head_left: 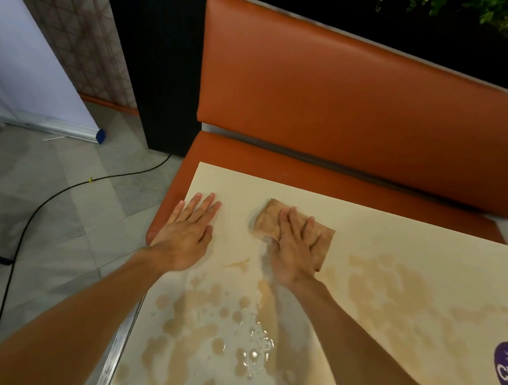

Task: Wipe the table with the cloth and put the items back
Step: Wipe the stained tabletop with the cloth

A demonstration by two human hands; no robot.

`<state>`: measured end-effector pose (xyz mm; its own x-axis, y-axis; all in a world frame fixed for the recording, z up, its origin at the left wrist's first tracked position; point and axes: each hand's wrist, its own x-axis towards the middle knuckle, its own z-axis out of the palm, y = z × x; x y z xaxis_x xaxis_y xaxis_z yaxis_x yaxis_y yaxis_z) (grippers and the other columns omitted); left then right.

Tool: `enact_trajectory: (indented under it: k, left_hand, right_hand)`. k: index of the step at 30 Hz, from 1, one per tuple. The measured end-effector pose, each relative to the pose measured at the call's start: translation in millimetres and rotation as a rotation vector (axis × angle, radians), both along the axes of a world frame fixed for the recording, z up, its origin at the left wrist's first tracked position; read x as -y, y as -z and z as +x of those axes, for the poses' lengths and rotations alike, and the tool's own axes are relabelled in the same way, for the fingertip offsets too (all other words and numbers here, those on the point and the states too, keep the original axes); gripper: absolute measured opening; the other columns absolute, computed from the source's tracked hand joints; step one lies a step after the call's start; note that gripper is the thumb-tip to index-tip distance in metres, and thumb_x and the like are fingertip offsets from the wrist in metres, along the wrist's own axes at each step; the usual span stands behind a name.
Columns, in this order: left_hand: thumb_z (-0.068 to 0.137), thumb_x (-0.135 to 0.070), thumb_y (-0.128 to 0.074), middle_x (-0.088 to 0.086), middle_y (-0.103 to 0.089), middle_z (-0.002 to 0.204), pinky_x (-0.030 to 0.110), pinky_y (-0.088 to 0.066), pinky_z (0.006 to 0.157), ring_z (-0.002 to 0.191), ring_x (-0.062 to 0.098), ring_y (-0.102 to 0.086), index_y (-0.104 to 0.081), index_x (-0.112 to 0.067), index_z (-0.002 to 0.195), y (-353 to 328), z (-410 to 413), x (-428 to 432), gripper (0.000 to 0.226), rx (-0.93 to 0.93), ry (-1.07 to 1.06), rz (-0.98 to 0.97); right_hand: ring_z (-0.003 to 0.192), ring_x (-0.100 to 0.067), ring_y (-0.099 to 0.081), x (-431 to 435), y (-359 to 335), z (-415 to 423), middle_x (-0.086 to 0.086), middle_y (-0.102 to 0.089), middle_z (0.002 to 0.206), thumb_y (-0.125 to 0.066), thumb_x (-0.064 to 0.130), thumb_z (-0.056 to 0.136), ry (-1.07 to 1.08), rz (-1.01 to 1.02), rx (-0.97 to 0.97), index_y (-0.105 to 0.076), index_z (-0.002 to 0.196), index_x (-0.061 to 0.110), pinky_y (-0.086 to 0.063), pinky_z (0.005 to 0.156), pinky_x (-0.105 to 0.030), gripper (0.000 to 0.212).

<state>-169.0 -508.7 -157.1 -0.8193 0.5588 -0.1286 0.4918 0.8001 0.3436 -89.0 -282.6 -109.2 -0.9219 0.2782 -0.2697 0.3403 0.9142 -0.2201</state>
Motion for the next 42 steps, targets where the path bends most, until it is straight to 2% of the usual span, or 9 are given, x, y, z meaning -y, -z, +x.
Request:
enact_trajectory:
  k: [9, 16, 18, 21, 24, 29, 34, 37, 42]
  left_hand:
    - [0.105, -0.014, -0.028, -0.015, -0.001, 0.16, 0.022, 0.015, 0.115, 0.143, -0.004, 0.015, -0.017, -0.023, 0.154, -12, -9, 7, 0.051, 0.231, -0.018, 0.306]
    - [0.102, -0.002, -0.04, 0.018, -0.053, 0.14, 0.023, -0.044, 0.104, 0.126, 0.019, -0.054, -0.053, -0.01, 0.137, -45, 19, 34, 0.038, 0.557, -0.641, 0.919]
    - [0.1, 0.002, -0.042, 0.008, -0.059, 0.133, 0.006, -0.049, 0.081, 0.105, -0.002, -0.063, -0.057, -0.011, 0.133, -57, 36, 45, 0.039, 0.5, -0.736, 1.014]
    - [0.087, 0.008, -0.055, -0.004, -0.062, 0.132, 0.02, -0.047, 0.09, 0.12, 0.01, -0.059, -0.06, -0.023, 0.128, -81, 55, 48, 0.052, 0.627, -0.58, 1.081]
    - [0.061, -0.01, -0.072, -0.02, -0.06, 0.129, 0.026, -0.05, 0.092, 0.122, 0.005, -0.055, -0.048, -0.038, 0.135, -107, 66, 25, 0.082, 0.839, -0.224, 0.946]
    - [0.082, -0.001, -0.063, 0.004, -0.073, 0.085, 0.038, -0.059, 0.07, 0.088, 0.025, -0.07, -0.069, -0.025, 0.094, -125, 43, -8, 0.027, 0.697, -0.285, 0.918]
    - [0.1, -0.014, -0.047, -0.017, -0.068, 0.092, 0.011, -0.049, 0.07, 0.091, 0.014, -0.067, -0.06, -0.026, 0.102, -125, 11, -26, 0.018, 0.23, 0.009, 0.639]
    - [0.086, 0.001, -0.049, -0.005, -0.037, 0.153, 0.04, -0.03, 0.112, 0.138, 0.023, -0.036, -0.035, -0.036, 0.145, -112, 4, -45, 0.071, -0.135, 0.36, 0.071]
    - [0.089, -0.003, -0.045, -0.006, -0.007, 0.164, 0.049, -0.007, 0.119, 0.15, 0.023, -0.003, -0.014, -0.042, 0.151, -72, 24, -43, 0.08, -0.082, 0.63, -0.252]
  right_hand:
    - [0.138, -0.029, 0.038, 87, -4, 33, 0.006, 0.026, 0.158, -0.033, 0.029, 0.099, -0.114, -0.139, -0.008, 0.012, 0.152, 0.026, 0.028, 0.11, -0.053, 0.07]
    - [0.144, -0.023, 0.028, 128, -11, 59, 0.01, 0.007, 0.162, -0.035, 0.021, 0.097, -0.131, -0.393, 0.021, -0.006, 0.154, 0.029, 0.027, 0.112, -0.047, 0.064]
    - [0.15, -0.021, 0.01, 119, -24, 52, 0.009, -0.01, 0.162, -0.035, 0.023, 0.101, -0.057, -0.527, 0.001, -0.017, 0.153, 0.032, 0.015, 0.118, -0.044, 0.055]
    - [0.143, -0.016, -0.03, 111, -56, 36, 0.007, -0.037, 0.153, -0.037, 0.029, 0.103, 0.069, -0.777, -0.134, -0.028, 0.15, 0.031, -0.022, 0.118, -0.033, 0.047]
    - [0.111, 0.012, -0.053, 117, -91, 26, 0.024, -0.054, 0.129, -0.041, 0.035, 0.102, 0.171, -1.152, -0.169, -0.035, 0.145, 0.035, -0.045, 0.084, -0.005, 0.044]
    - [0.119, -0.002, -0.051, 103, -119, 25, 0.034, -0.057, 0.111, -0.044, 0.052, 0.095, 0.24, -1.497, -0.141, -0.051, 0.13, 0.043, -0.042, 0.1, -0.034, 0.037]
    - [0.129, -0.008, -0.047, 42, -92, 72, 0.015, -0.054, 0.135, -0.053, 0.034, 0.097, 0.312, -0.977, -0.235, -0.061, 0.124, 0.036, -0.038, 0.097, -0.017, 0.028]
    - [0.136, -0.017, -0.039, 14, -57, 117, 0.002, -0.047, 0.142, -0.053, 0.024, 0.096, 0.216, -0.488, -0.139, -0.059, 0.128, 0.03, -0.031, 0.113, -0.03, 0.034]
    - [0.15, -0.025, 0.002, 8, -21, 155, 0.002, -0.007, 0.162, -0.039, 0.04, 0.098, 0.056, -0.276, 0.05, -0.04, 0.138, 0.044, -0.009, 0.12, -0.049, 0.04]
